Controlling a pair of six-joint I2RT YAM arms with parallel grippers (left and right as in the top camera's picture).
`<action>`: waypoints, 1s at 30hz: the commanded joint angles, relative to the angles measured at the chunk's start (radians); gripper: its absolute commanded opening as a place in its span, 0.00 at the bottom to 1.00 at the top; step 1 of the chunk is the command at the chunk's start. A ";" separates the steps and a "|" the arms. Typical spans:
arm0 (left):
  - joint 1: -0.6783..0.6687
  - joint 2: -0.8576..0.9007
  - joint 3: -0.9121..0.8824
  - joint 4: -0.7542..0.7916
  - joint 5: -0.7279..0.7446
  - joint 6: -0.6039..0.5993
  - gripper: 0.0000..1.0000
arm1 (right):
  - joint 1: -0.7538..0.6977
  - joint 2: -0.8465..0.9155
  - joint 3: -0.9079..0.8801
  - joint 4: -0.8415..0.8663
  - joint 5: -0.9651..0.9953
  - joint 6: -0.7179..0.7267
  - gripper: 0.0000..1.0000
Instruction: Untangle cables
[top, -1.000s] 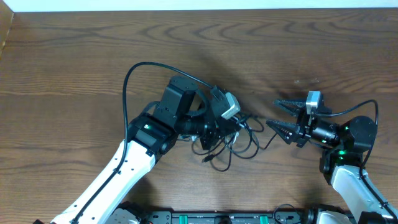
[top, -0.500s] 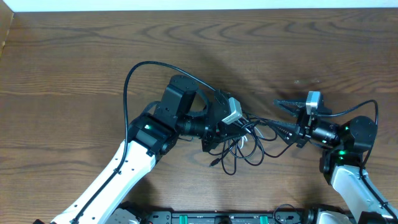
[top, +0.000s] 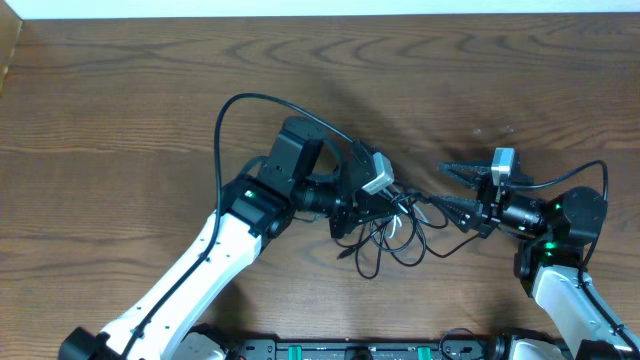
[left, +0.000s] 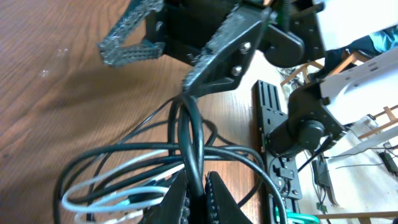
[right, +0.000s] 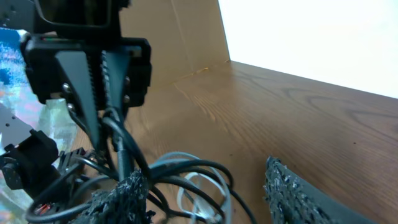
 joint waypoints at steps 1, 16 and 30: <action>-0.002 0.026 0.025 0.039 0.005 0.020 0.07 | 0.010 0.002 0.016 0.003 -0.004 -0.002 0.59; -0.171 0.039 0.025 0.107 -0.286 -0.017 0.08 | 0.010 0.002 0.016 0.003 0.028 0.015 0.56; -0.210 0.039 0.025 0.116 -0.400 -0.018 0.08 | 0.010 0.002 0.016 0.003 0.020 0.019 0.01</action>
